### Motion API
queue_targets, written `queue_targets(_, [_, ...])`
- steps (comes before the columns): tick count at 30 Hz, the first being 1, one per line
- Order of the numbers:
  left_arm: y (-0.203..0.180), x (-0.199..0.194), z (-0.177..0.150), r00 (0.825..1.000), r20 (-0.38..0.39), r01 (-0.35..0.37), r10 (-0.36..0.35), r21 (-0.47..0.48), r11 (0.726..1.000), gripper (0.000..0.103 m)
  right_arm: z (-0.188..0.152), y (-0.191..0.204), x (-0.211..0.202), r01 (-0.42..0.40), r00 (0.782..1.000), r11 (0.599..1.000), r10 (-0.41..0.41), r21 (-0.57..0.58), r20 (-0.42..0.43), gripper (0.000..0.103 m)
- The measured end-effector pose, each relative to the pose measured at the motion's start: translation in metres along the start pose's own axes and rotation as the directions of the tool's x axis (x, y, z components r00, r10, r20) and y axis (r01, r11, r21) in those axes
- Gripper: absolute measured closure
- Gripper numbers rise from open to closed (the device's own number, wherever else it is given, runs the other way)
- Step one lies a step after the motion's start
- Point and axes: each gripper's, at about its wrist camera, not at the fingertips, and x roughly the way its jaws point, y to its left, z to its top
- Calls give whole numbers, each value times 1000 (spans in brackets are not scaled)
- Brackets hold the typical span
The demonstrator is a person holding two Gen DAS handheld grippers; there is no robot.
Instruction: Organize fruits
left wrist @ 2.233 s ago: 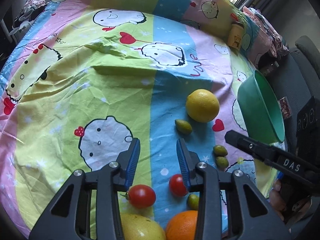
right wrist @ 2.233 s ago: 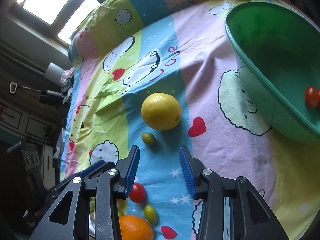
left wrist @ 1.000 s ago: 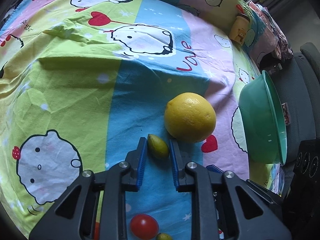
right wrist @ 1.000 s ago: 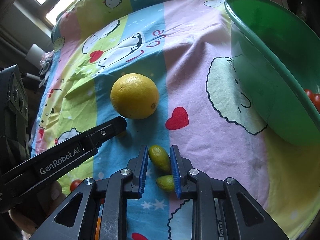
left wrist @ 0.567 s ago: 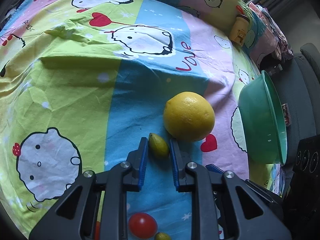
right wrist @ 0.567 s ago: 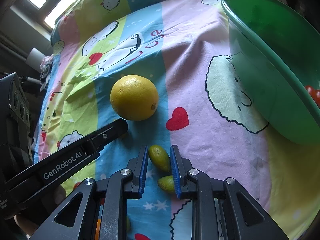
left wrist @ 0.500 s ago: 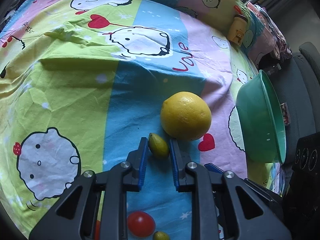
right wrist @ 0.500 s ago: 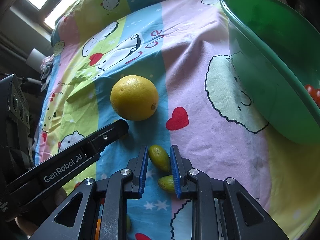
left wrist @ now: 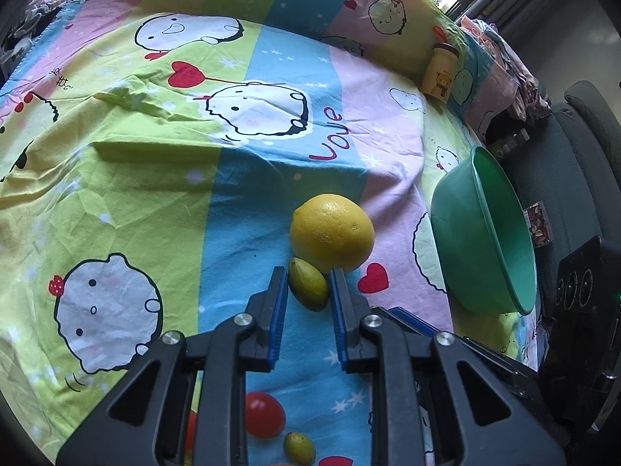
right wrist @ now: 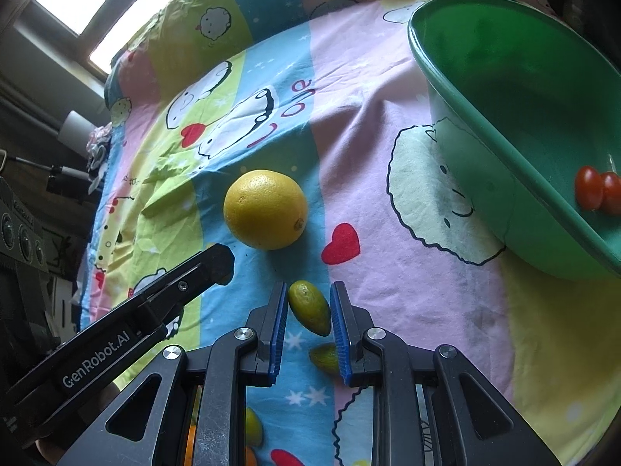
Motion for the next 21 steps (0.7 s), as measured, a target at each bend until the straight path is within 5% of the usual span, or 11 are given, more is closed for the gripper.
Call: queue_targets(21, [1,-21,0,997,69,-21,20,11,1000,82,4,8,-6,-35,999,999,36,-23,31,79])
